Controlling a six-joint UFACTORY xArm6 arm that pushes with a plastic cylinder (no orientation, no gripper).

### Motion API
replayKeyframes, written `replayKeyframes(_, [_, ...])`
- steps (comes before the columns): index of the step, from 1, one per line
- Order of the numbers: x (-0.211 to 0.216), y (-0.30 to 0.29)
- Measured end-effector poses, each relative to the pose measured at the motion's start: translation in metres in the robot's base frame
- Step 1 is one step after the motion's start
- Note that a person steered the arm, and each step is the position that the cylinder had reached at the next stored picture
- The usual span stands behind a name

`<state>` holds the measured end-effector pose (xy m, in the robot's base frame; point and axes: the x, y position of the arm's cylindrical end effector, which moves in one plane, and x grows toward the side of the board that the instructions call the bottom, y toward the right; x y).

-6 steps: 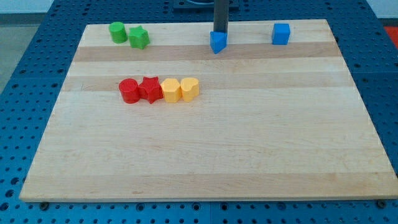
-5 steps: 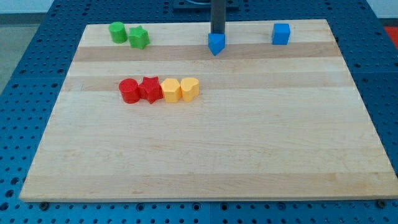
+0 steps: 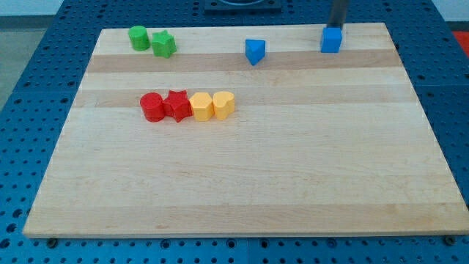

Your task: Slide the blue cube closer to the blue triangle

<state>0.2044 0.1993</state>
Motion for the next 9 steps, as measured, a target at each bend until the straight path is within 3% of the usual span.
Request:
replayKeyframes(7, [0.094,-0.048])
replayKeyframes(9, [0.098,-0.059])
